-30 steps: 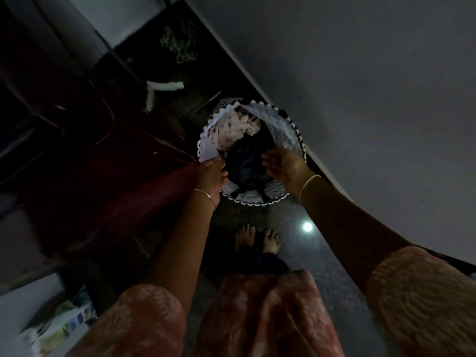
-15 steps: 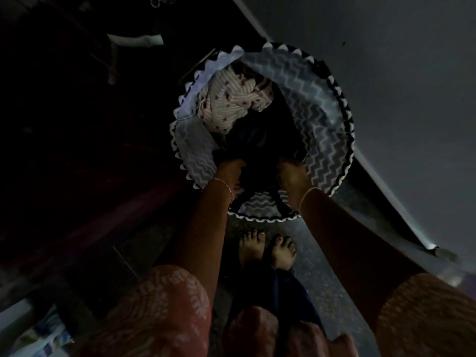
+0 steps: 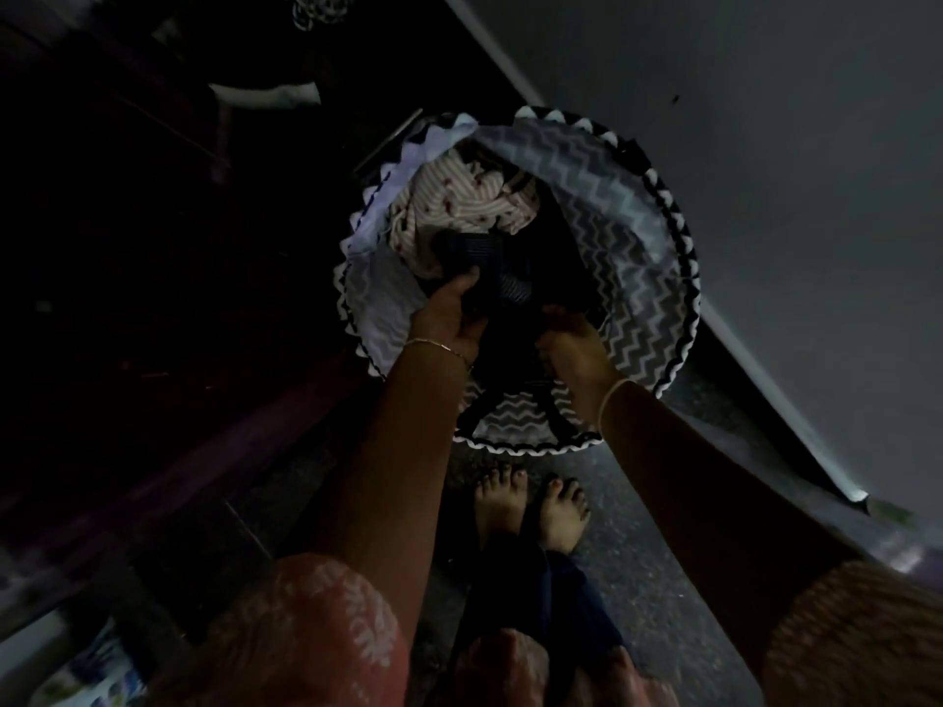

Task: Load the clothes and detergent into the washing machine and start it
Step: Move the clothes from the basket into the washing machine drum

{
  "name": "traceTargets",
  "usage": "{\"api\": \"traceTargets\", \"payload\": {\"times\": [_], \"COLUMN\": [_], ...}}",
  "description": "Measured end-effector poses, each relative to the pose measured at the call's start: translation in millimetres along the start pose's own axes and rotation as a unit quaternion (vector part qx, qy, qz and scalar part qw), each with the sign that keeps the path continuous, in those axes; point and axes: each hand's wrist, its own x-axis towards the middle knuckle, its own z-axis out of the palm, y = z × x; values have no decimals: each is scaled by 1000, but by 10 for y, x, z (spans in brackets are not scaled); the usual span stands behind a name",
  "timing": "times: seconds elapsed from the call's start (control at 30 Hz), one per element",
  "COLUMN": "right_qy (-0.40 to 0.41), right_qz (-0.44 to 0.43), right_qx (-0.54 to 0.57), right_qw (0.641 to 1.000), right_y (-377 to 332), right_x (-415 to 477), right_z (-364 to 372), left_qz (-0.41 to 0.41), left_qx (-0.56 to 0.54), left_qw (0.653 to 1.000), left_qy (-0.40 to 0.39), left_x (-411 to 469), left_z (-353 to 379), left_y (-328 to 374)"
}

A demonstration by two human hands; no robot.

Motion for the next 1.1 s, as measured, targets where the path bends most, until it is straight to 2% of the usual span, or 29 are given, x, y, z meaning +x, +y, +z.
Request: {"api": "traceTargets", "payload": {"times": [0.13, 0.2, 0.3, 0.4, 0.53, 0.63, 0.7, 0.83, 0.97, 1.1], "right_qy": [-72, -126, -145, -178, -154, -118, -105, -89, -96, -109], "right_qz": [-74, -103, -119, -98, -10, -19, -19, -24, -42, -36], "right_qx": [27, 39, 83, 140, 240, 196, 224, 295, 335, 332], "right_qw": [994, 986, 979, 969, 958, 973, 969, 951, 936, 936], "right_y": [-253, -424, -656, -893, -1162, -1198, -1189, -1206, -1345, -1505], "right_x": [-307, -504, -721, -931, -1134, -1239, -1300, -1439, -1665, -1875], "right_z": [99, 169, 276, 321, 314, 335, 303, 162, 113, 140], "left_qz": [3, -9, -21, -19, -15, -13, -35, -71, -83, -51], "left_qx": [-115, -153, -157, -135, -100, -82, -69, -69, -105, -104], "left_qw": [992, 986, 986, 986, 982, 978, 981, 993, 987, 987], "left_qy": [-61, -61, -54, -95, -160, -193, -177, -60, -84, -111], "left_x": [-492, -726, -993, -1267, -1544, -1659, -1741, -1760, -1824, -1828], "left_z": [151, 144, 128, 94, 64, -28, -110, -186, -58, 142], "left_y": [183, 228, 276, 390, 441, 402, 366, 269, 288, 383]}}
